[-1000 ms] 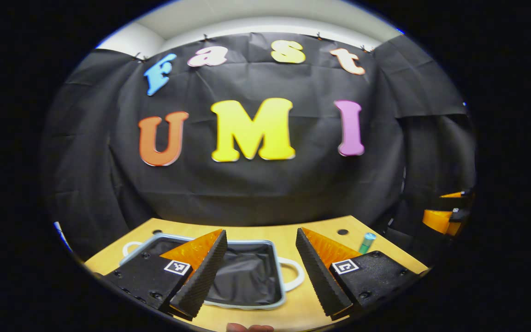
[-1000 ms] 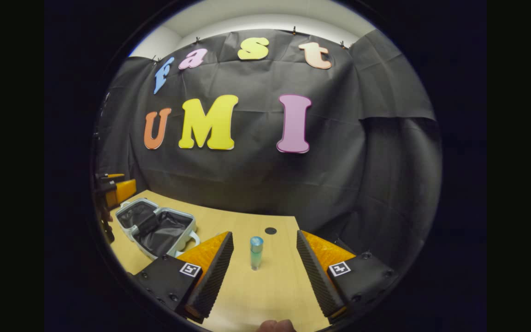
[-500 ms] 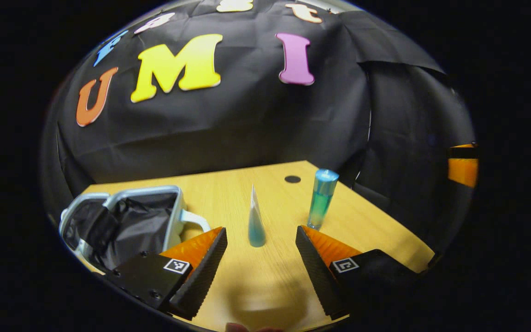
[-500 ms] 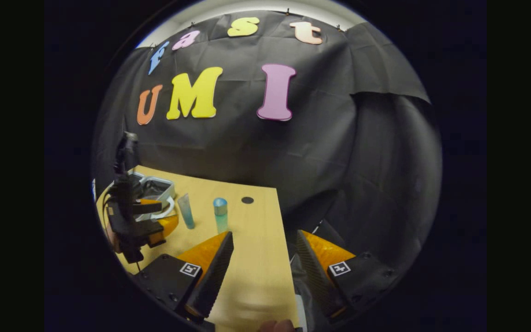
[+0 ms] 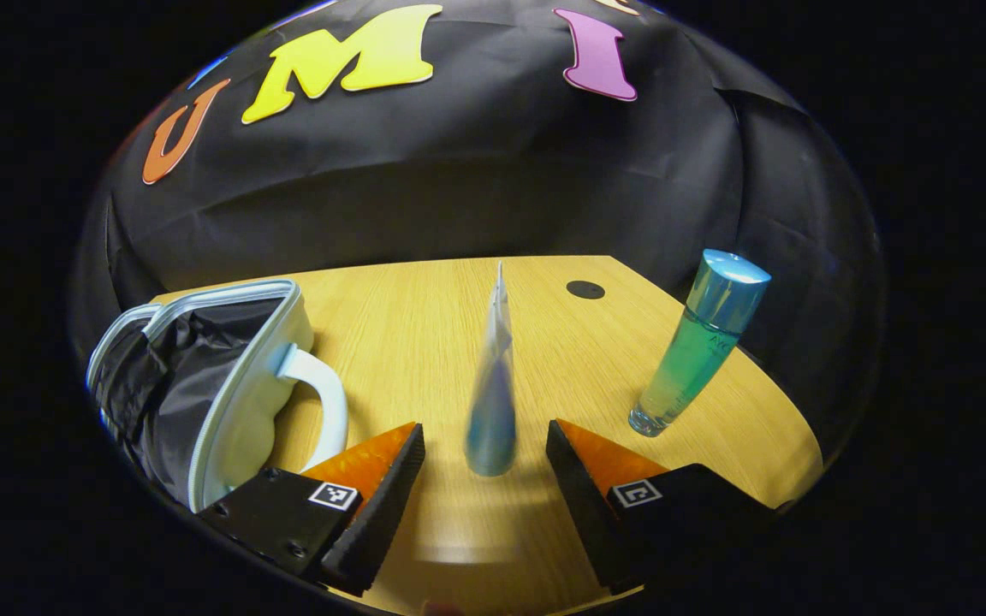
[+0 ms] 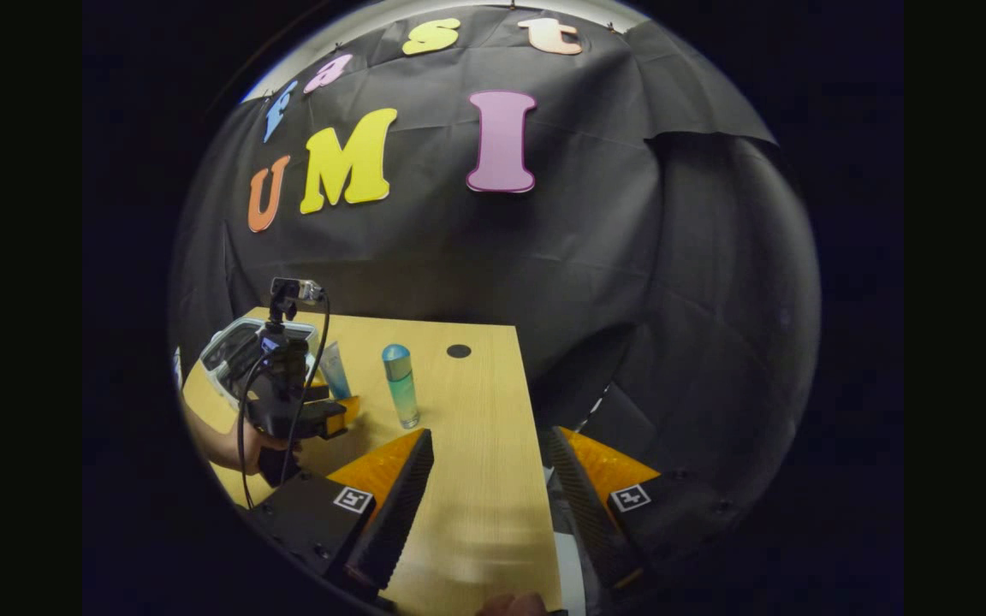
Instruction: First open the suitcase, pack the skin care products into it, and then close the suitcase.
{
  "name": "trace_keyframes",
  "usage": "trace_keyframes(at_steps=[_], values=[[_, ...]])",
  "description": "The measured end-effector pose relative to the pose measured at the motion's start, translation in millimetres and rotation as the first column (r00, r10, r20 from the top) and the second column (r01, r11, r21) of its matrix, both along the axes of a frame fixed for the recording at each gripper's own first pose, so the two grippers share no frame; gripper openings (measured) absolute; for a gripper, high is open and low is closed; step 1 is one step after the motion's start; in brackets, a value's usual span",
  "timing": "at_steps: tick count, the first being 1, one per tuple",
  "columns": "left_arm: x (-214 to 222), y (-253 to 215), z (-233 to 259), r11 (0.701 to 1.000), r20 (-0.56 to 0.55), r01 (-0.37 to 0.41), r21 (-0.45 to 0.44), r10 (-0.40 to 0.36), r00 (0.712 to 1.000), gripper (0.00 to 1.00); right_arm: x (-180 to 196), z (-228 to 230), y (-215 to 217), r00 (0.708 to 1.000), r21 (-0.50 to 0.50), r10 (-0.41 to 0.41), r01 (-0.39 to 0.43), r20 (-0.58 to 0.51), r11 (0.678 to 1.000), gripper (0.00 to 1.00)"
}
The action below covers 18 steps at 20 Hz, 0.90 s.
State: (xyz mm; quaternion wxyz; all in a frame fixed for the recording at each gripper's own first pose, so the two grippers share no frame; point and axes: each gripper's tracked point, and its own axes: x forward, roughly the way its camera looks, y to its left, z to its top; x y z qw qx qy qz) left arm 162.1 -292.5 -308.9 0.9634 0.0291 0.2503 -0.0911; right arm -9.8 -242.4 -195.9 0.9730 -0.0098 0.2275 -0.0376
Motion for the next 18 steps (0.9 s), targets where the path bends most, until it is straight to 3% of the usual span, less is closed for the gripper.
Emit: trace_keyframes(at_steps=[2,3,4,5,6,8,11,12,13,14,15,18], values=[[6.9,-0.9,0.0,1.0,0.002,0.008,0.002,-0.008,1.0,0.84,2.6,-1.7,-3.7,1.0,0.004,-0.006,0.006,-0.003,1.0,0.82],[9.6,0.1,2.2,1.0,0.011,0.007,0.012,-0.007,1.0,0.87,5.5,-2.3,-4.2,1.0,0.01,-0.008,0.008,-0.006,1.0,0.82],[10.8,-0.1,0.0,1.0,0.006,0.008,0.013,-0.009,1.0,0.71,7.2,-5.6,-4.5,1.0,0.015,-0.011,0.011,-0.009,1.0,0.82],[10.7,1.1,-2.7,1.0,-0.009,0.005,0.015,-0.005,1.0,0.72,10.3,-6.5,-2.2,1.0,0.022,-0.007,0.007,-0.01,1.0,0.83],[11.0,0.9,-3.3,1.0,-0.018,0.006,0.007,-0.005,1.0,0.55,13.2,-8.8,2.6,1.0,0.028,0.0,0.0,-0.011,1.0,0.82],[8.8,2.0,-2.5,1.0,-0.028,0.013,0.003,-0.013,1.0,0.42,22.2,-16.5,12.3,1.0,0.042,0.02,-0.02,-0.015,0.999,0.8],[-0.1,0.7,23.5,0.999,-0.002,0.032,-0.026,-0.033,0.999,0.39,38.8,-32.5,32.8,0.998,0.08,0.055,-0.053,-0.019,0.995,0.82],[-8.0,1.4,36.6,0.998,0.002,0.042,-0.037,-0.042,0.999,0.45,45.0,-42.5,39.6,0.998,0.093,0.064,-0.062,-0.025,0.994,0.83],[-17.9,1.2,50.5,0.997,0.006,0.052,-0.056,-0.052,0.999,0.37,54.1,-50.8,49.7,0.996,0.109,0.081,-0.077,-0.03,0.991,0.83],[-30.9,3.2,65.7,0.995,0.008,0.06,-0.074,-0.059,0.998,0.43,63.4,-59.3,62.6,0.994,0.12,0.101,-0.096,-0.036,0.988,0.83],[-45.3,8.6,81.0,0.994,0.008,0.059,-0.091,-0.058,0.998,0.37,74.6,-67.9,74.8,0.992,0.132,0.121,-0.114,-0.043,0.985,0.82],[-86.4,34.7,115.6,0.99,-0.013,0.017,-0.137,-0.019,1.0,0.36,110.0,-93.2,106.8,0.985,0.163,0.162,-0.151,-0.06,0.975,0.83]])
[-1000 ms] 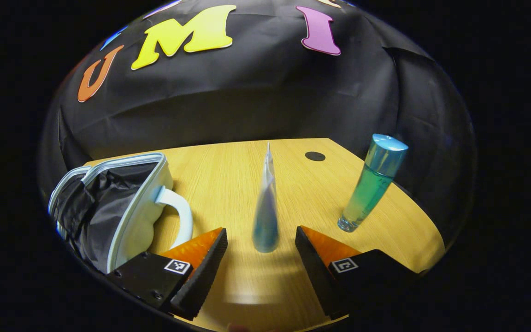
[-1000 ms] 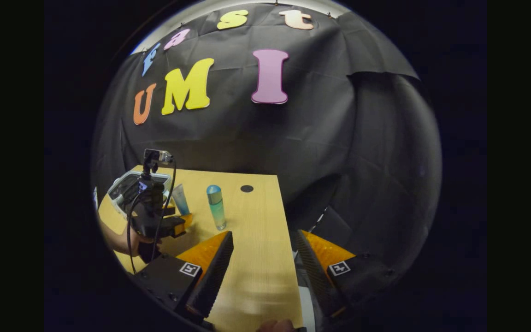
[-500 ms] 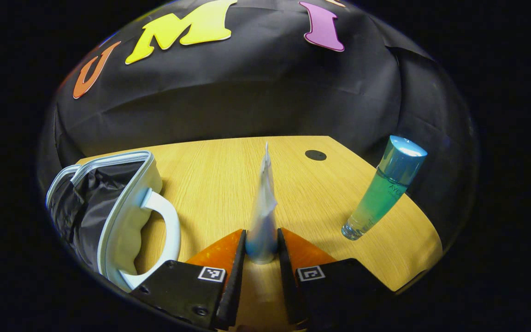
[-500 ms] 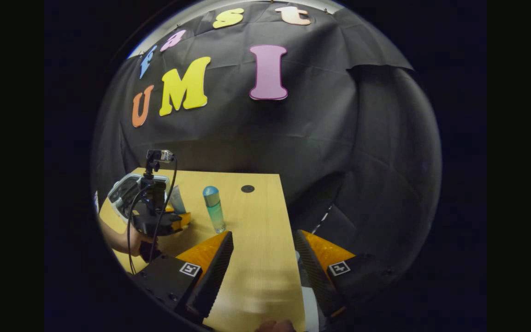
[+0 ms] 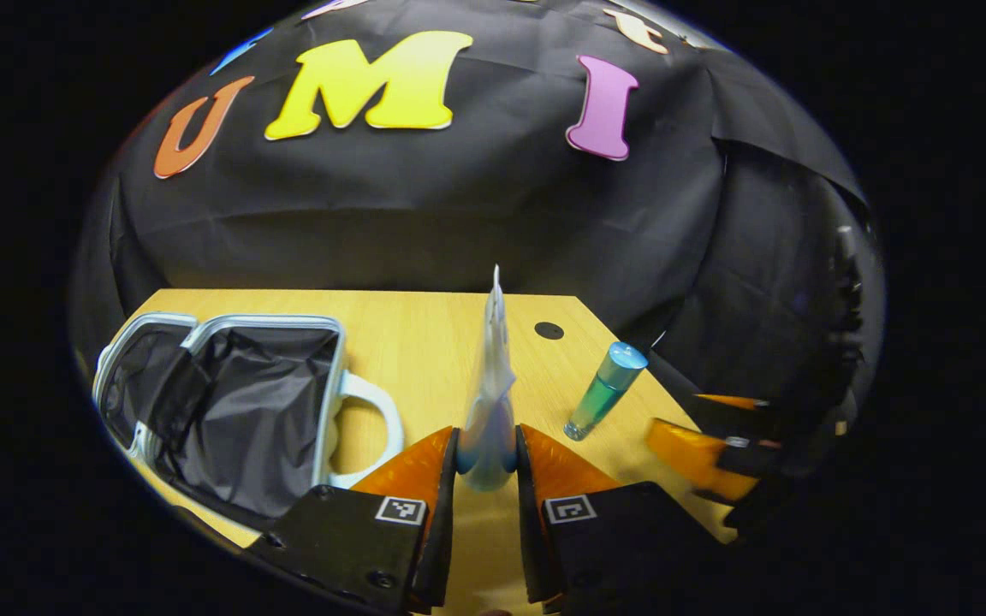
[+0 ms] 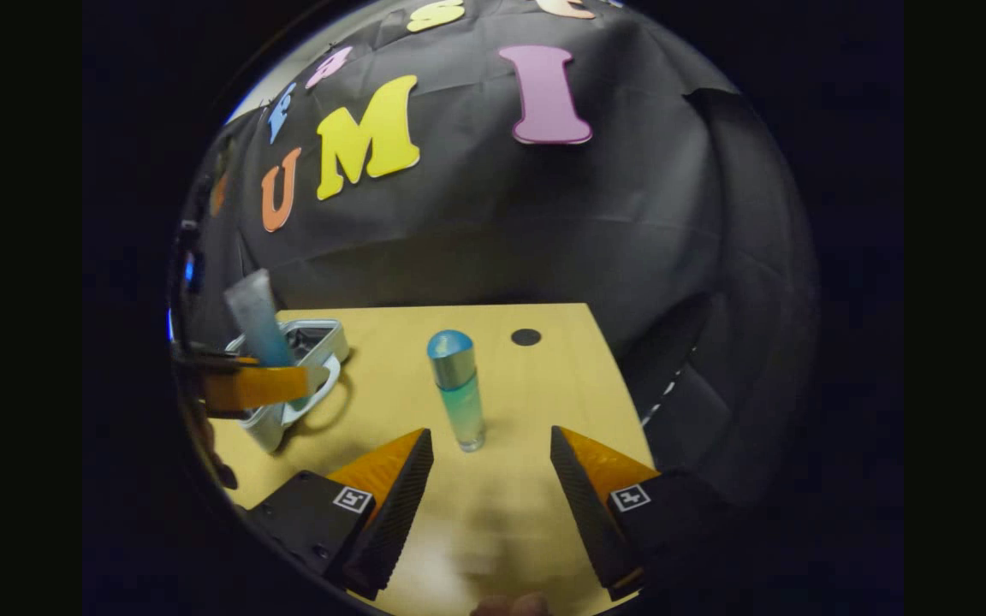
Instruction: First open the suitcase, pack the skin care products into it, and then close the suitcase.
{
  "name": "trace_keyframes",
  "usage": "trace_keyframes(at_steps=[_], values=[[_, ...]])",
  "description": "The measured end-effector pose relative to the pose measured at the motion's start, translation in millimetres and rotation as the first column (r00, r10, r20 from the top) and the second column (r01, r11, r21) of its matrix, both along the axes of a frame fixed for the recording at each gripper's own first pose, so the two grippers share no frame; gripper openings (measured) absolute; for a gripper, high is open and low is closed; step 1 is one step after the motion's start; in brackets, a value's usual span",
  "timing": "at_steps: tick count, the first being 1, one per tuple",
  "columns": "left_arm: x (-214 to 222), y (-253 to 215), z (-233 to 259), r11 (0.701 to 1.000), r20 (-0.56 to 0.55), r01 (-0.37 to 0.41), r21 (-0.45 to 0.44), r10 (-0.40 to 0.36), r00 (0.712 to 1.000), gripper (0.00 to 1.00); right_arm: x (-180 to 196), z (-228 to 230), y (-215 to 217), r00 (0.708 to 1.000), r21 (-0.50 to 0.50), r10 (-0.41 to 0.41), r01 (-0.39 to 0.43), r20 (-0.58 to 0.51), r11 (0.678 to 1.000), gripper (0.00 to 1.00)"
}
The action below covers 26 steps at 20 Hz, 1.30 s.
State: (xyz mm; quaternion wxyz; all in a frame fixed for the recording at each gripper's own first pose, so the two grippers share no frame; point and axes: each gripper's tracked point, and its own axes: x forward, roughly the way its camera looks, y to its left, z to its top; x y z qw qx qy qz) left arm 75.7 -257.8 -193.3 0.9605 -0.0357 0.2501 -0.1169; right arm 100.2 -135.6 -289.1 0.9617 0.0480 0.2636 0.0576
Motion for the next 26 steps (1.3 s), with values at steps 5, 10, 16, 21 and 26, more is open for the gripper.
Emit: trace_keyframes(at_steps=[5,10,16,21,26], values=[[-31.4,73.6,30.5,0.991,-0.024,-0.13,0.006,0.13,0.991,0.36,41.7,-38.7,22.4,0.998,0.025,-0.005,0.007,-0.068,1.0,0.82],[-37.3,140.7,37.4,0.973,-0.055,-0.229,0.017,0.23,0.972,0.36,61.4,-52.1,26.3,0.995,0.035,-0.023,0.027,-0.093,0.999,0.72],[-32.5,197.3,31.9,0.974,-0.133,-0.223,0.044,0.227,0.965,0.36,69.7,-53.3,23.5,0.991,-0.021,-0.037,0.035,-0.128,0.999,0.37],[-7.3,231.6,-8.0,0.991,-0.344,-0.11,0.071,0.127,0.93,0.36,40.1,-13.1,20.7,0.983,0.091,-0.058,0.075,-0.172,0.993,0.3],[5.7,245.7,-66.0,1.0,-0.61,0.008,0.001,-0.005,0.793,0.36,-30.3,39.3,38.4,0.975,0.217,0.026,0.023,-0.222,0.976,0.33]])
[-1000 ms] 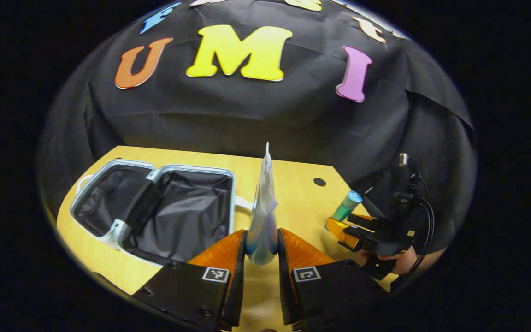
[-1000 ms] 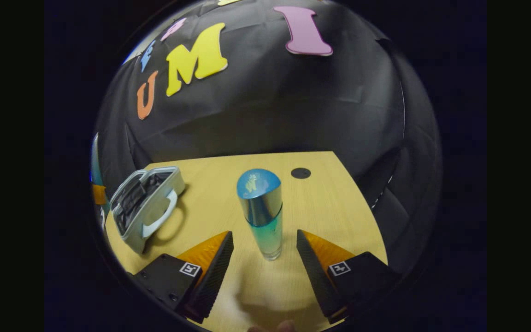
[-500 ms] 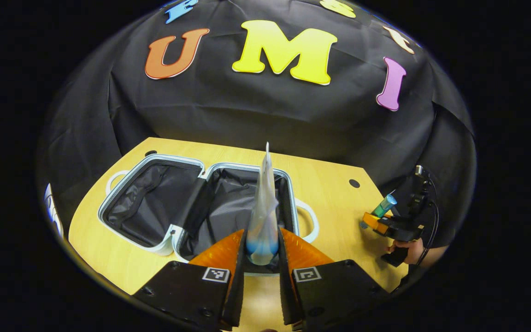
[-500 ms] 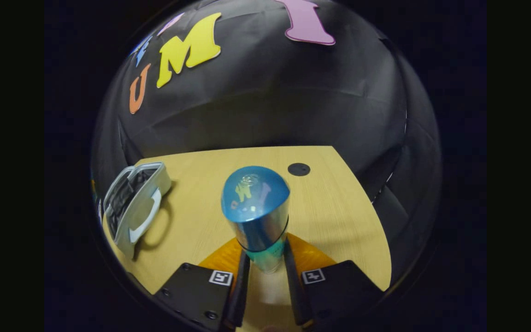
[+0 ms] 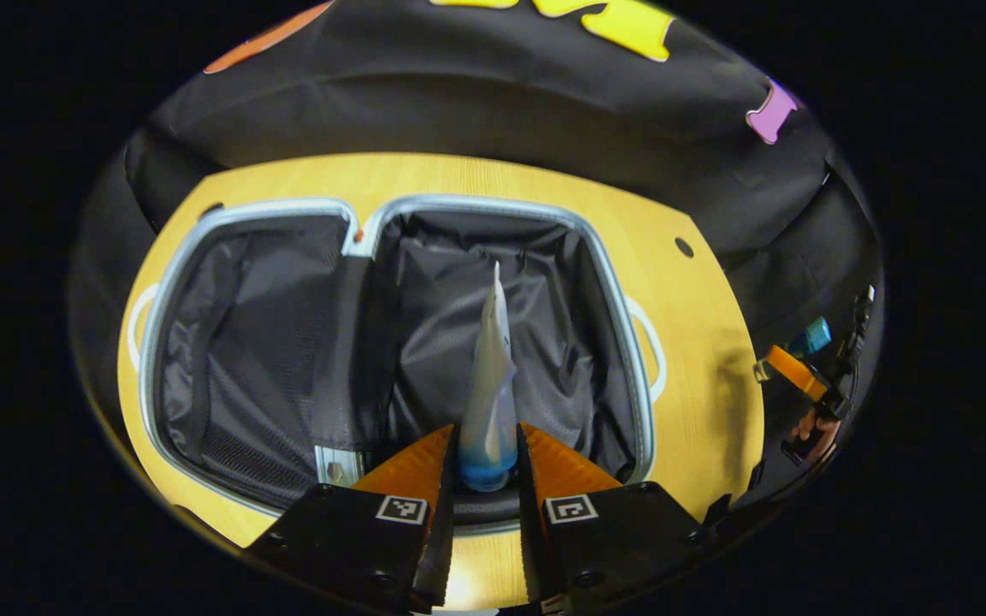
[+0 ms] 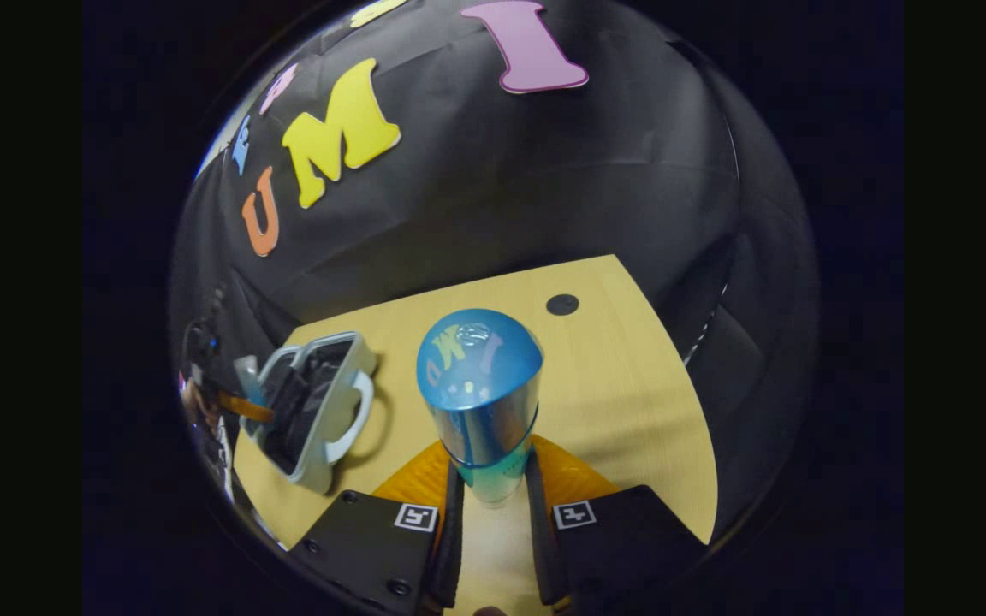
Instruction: First open the suitcase, pack the skin care products into it, and then close the suitcase.
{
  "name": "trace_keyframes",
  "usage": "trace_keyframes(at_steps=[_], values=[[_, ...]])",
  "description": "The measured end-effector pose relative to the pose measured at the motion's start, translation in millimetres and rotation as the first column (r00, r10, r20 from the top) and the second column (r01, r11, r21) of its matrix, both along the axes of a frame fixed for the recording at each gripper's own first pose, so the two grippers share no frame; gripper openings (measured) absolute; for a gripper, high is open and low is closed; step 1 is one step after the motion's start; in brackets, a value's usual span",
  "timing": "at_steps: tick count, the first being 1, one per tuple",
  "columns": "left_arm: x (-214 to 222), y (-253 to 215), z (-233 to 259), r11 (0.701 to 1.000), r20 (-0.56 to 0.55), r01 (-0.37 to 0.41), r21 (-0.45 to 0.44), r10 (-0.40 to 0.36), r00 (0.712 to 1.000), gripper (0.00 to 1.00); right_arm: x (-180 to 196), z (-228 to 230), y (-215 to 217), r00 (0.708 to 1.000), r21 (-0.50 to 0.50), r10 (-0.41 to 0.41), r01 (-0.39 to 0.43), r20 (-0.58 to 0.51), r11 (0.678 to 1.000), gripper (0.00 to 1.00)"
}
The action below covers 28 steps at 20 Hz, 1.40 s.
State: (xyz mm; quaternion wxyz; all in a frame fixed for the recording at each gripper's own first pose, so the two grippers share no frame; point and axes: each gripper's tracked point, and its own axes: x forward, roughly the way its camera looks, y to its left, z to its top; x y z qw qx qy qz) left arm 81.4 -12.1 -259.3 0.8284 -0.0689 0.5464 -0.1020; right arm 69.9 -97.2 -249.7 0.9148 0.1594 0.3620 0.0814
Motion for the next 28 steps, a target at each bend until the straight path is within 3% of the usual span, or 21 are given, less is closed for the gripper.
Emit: trace_keyframes(at_steps=[1,2,8,11,12,13,15,16,17,21,22,26,28], values=[[0.5,5.9,-13.5,1.0,-0.059,0.018,-0.001,-0.018,0.998,0.41,-14.9,8.6,5.2,1.0,0.034,0.004,-0.004,-0.017,0.999,0.31],[0.7,12.7,-24.5,0.999,-0.109,0.04,0.009,-0.039,0.993,0.35,-28.3,14.9,9.7,0.999,0.067,0.005,-0.003,-0.034,0.998,0.32],[3.9,18.1,-50.7,0.992,-0.307,0.128,0.02,-0.116,0.945,0.34,-83.5,58.0,45.9,0.998,0.225,0.02,-0.006,-0.06,0.974,0.32],[9.0,17.8,-53.2,0.985,-0.365,0.168,0.029,-0.145,0.92,0.34,-88.0,68.9,57.8,0.998,0.211,0.048,-0.04,-0.033,0.977,0.32],[8.2,17.3,-54.1,0.984,-0.384,0.177,0.032,-0.151,0.911,0.27,-90.6,73.5,62.5,0.998,0.207,0.051,-0.045,-0.024,0.977,0.32],[6.7,17.6,-55.6,0.984,-0.403,0.178,0.032,-0.15,0.903,0.34,-92.2,79.2,65.6,0.999,0.209,0.052,-0.047,-0.017,0.977,0.32],[4.9,15.4,-55.4,0.984,-0.427,0.179,0.024,-0.152,0.892,0.34,-92.8,85.8,68.6,0.999,0.204,0.053,-0.05,-0.005,0.978,0.32],[4.0,15.0,-55.0,0.982,-0.427,0.187,0.026,-0.158,0.89,0.43,-93.4,86.8,70.3,0.999,0.2,0.053,-0.052,-0.003,0.978,0.32],[4.1,14.2,-56.2,0.981,-0.426,0.193,0.028,-0.163,0.89,0.37,-94.4,86.6,71.1,0.999,0.197,0.053,-0.051,-0.006,0.979,0.32],[4.4,12.2,-51.8,0.982,-0.41,0.187,0.024,-0.161,0.898,0.43,-96.5,85.9,74.9,0.999,0.17,0.05,-0.046,-0.018,0.984,0.29],[4.2,10.2,-47.5,0.982,-0.399,0.19,0.017,-0.168,0.901,0.48,-97.7,87.1,78.2,0.998,0.159,0.057,-0.053,-0.019,0.986,0.32],[2.8,2.9,-16.8,0.978,-0.312,0.206,0.032,-0.186,0.932,0.94,-88.6,91.2,106.4,0.993,0.116,0.118,-0.114,-0.03,0.987,0.32],[-1.6,-5.4,12.0,0.982,-0.2,0.191,-0.003,-0.188,0.962,0.98,-74.0,101.8,137.7,0.984,0.113,0.176,-0.173,-0.019,0.978,0.32]])
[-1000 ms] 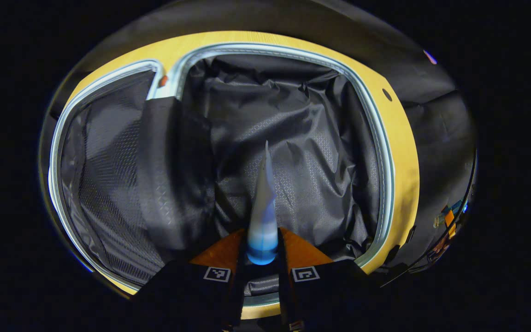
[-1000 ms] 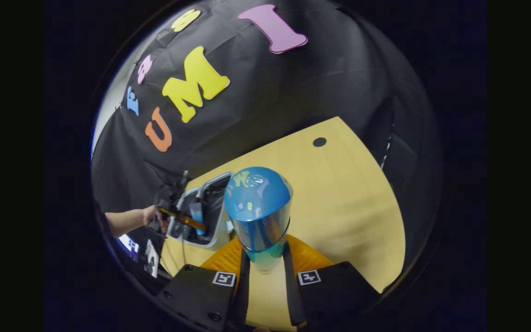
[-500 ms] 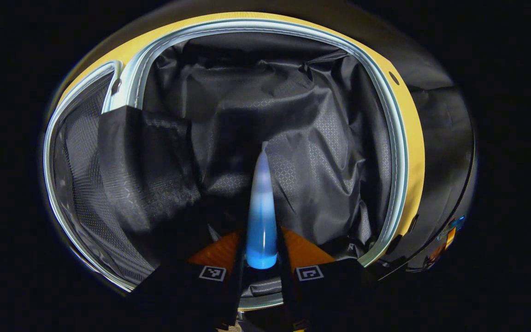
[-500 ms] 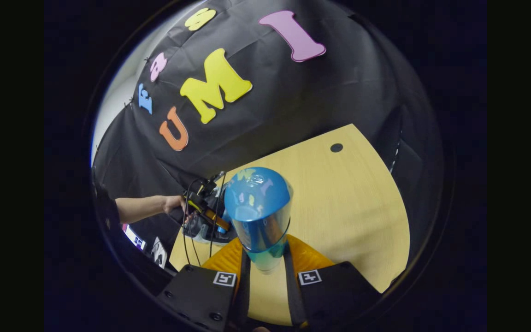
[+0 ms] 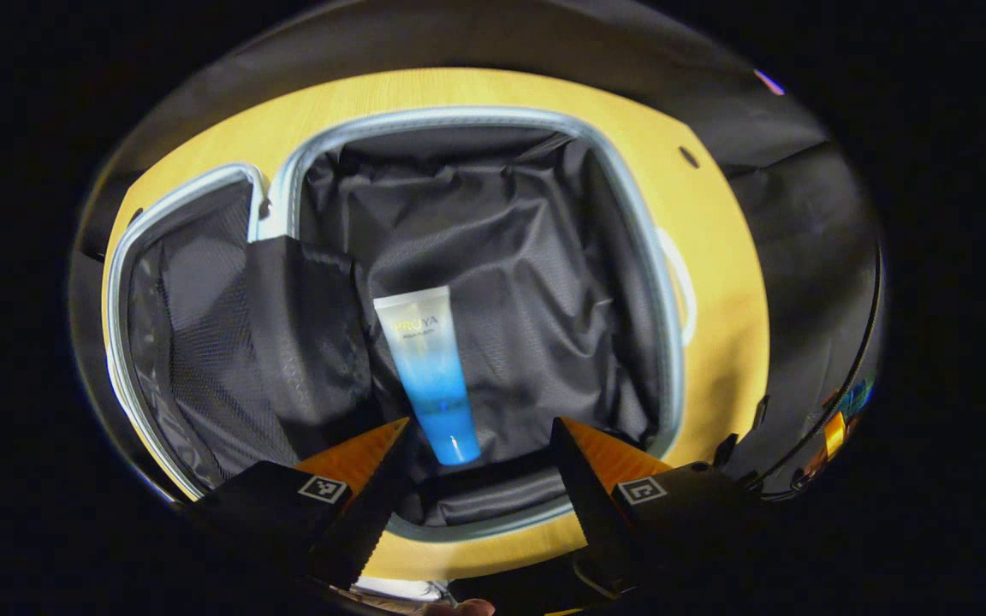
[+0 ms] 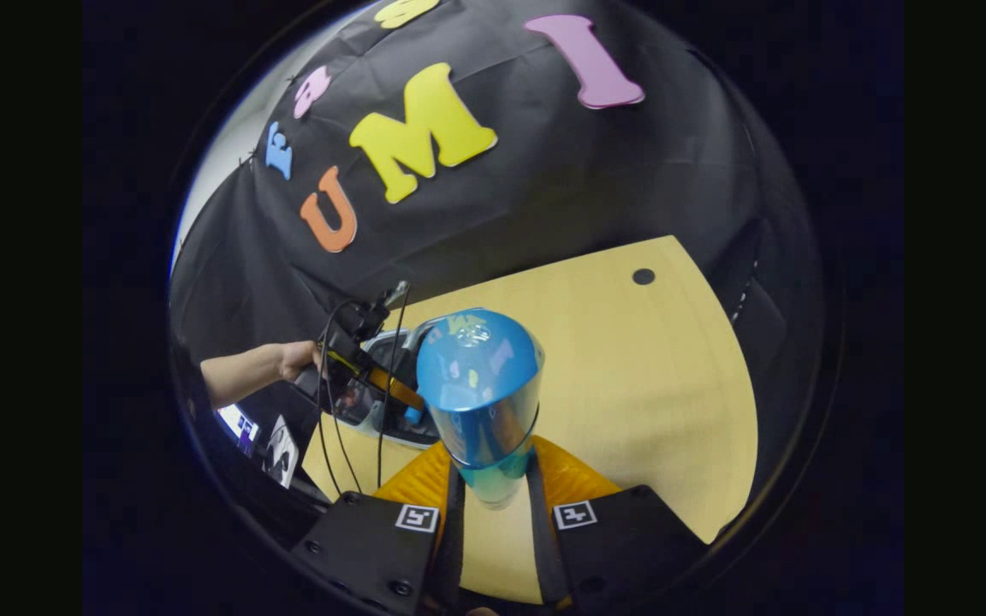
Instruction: First open the suitcase, pack the skin care products into it, and then close the suitcase.
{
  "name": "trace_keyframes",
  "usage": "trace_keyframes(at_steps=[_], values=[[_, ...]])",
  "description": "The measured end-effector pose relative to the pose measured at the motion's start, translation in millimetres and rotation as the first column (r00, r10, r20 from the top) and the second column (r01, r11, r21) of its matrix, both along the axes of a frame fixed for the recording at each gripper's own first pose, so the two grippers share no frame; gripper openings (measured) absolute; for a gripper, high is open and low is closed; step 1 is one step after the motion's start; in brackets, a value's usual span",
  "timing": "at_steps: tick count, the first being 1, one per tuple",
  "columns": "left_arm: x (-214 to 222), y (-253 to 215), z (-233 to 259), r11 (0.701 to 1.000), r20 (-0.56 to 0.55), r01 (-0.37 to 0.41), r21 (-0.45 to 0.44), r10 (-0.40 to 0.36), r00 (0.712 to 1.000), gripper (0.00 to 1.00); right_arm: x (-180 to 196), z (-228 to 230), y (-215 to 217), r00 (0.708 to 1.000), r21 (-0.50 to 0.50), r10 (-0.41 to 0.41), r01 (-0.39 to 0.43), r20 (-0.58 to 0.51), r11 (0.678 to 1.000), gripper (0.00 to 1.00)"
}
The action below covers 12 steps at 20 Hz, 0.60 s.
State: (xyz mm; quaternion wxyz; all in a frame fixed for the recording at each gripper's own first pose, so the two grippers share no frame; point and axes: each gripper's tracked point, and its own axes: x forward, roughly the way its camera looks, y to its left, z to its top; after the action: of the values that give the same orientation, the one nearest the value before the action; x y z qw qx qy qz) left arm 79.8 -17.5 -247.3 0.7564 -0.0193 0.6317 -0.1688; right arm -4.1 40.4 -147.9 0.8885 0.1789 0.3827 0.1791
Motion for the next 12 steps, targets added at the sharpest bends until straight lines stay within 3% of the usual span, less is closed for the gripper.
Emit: trace_keyframes(at_steps=[3,6,9,12], values=[[-14.4,-2.4,49.5,0.994,0.231,-0.067,-0.086,0.085,0.969,0.98,24.7,4.8,57.7,0.994,-0.004,0.112,-0.112,-0.019,0.994,0.32],[-31.5,18.9,88.7,0.976,0.454,-0.183,-0.121,0.218,0.864,0.98,52.9,-10.4,118.8,0.975,-0.027,0.211,-0.213,-0.071,0.977,0.32],[-66.1,38.8,104.1,0.943,0.534,-0.292,-0.157,0.33,0.778,0.98,67.0,-45.9,165.2,0.946,-0.041,0.261,-0.273,-0.193,0.961,0.32],[-104.0,54.5,111.0,0.91,0.568,-0.358,-0.208,0.41,0.713,0.98,82.0,-100.4,188.3,0.902,-0.088,0.232,-0.281,-0.364,0.956,0.32]])
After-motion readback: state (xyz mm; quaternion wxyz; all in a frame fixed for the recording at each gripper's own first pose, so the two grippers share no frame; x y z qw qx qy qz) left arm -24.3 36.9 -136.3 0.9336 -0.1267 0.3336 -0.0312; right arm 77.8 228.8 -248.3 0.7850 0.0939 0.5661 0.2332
